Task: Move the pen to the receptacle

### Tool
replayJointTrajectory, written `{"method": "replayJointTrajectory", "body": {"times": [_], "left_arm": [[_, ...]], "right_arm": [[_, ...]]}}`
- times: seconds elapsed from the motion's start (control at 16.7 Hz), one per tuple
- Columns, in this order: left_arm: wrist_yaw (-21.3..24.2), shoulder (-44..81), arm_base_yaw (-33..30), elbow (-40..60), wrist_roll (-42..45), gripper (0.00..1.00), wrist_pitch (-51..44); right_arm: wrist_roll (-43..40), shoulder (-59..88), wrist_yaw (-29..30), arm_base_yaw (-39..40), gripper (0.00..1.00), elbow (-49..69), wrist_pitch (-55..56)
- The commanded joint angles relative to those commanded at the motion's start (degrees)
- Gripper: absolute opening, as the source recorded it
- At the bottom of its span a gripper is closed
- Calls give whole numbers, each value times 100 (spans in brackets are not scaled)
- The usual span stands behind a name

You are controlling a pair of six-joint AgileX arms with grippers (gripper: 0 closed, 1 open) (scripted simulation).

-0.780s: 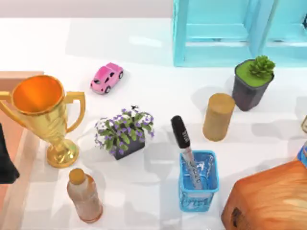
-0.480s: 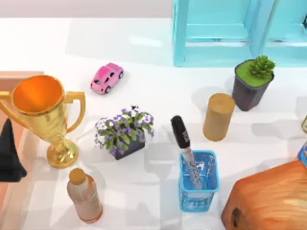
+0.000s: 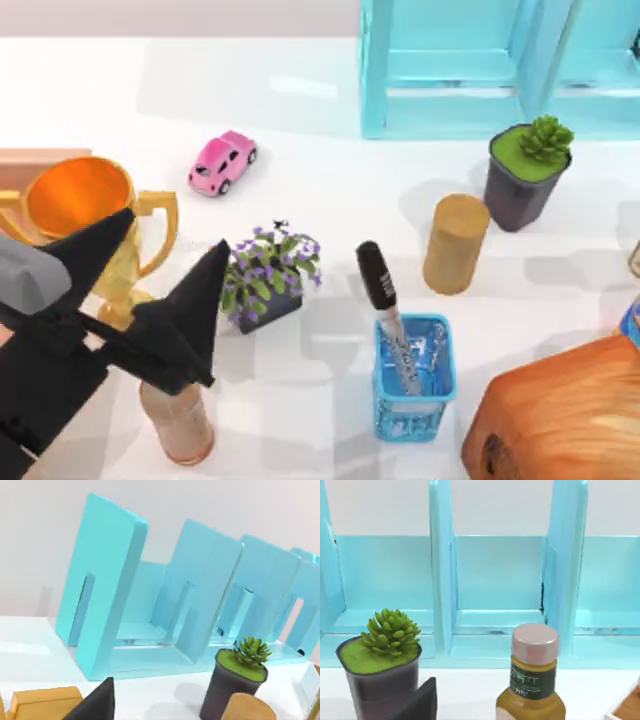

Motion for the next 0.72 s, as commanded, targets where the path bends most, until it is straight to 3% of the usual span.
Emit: {"method": "replayJointTrajectory", "body": {"times": [0.18, 0.36, 0.54, 0.72], "left_arm": [[-338, 1657, -1492, 156, -558, 100, 1348], [-803, 3243, -2602, 184, -1051, 100, 2439], [-1345, 4568, -3196, 102, -1487, 100, 3261], [-1867, 5491, -3304, 61, -1836, 100, 3832]], "right_arm": [[0, 0, 0, 0, 100, 0, 0], [0, 0, 0, 0, 100, 0, 0], [0, 0, 0, 0, 100, 0, 0], [0, 0, 0, 0, 100, 0, 0]]}}
